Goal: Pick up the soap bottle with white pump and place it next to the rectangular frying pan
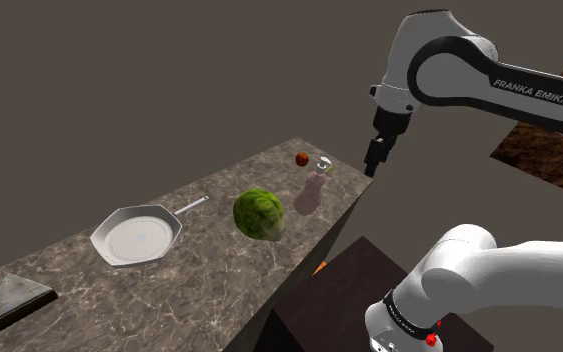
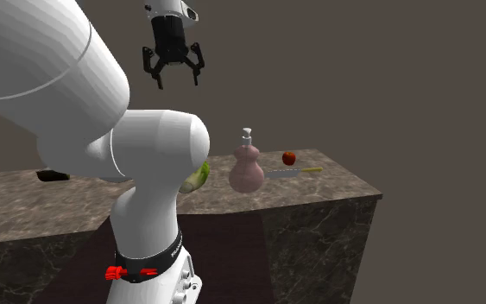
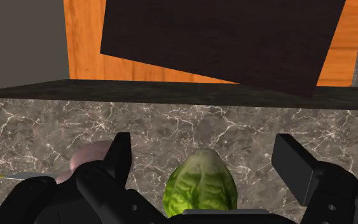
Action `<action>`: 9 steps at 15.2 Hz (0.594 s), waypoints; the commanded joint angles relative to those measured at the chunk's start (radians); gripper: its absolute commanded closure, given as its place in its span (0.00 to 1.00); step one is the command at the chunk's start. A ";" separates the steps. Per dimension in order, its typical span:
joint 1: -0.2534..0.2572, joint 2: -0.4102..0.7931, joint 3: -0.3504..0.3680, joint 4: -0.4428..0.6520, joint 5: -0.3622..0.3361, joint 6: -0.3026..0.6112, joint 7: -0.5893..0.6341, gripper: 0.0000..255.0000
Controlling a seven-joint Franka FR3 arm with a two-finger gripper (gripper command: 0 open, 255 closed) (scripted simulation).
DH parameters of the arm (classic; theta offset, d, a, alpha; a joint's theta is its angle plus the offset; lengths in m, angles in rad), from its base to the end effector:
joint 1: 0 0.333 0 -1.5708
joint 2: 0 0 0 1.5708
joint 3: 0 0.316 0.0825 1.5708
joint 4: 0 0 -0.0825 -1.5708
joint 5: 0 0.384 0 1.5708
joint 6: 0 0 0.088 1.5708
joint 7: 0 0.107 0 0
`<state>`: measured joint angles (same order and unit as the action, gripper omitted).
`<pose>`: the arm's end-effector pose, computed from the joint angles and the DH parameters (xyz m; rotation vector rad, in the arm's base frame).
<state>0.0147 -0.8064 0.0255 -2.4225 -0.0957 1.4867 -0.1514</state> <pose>0.2899 0.0027 0.5595 3.0161 0.2733 -0.2065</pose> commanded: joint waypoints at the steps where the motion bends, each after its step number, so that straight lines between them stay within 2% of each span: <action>1: 0.000 0.000 0.000 0.000 0.000 0.000 0.000 0.00; 9: -0.042 0.191 -0.126 -0.013 -0.056 0.262 -0.097 0.00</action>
<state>-0.0210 -0.6419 -0.0820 -2.4404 -0.1448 1.7170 -0.2322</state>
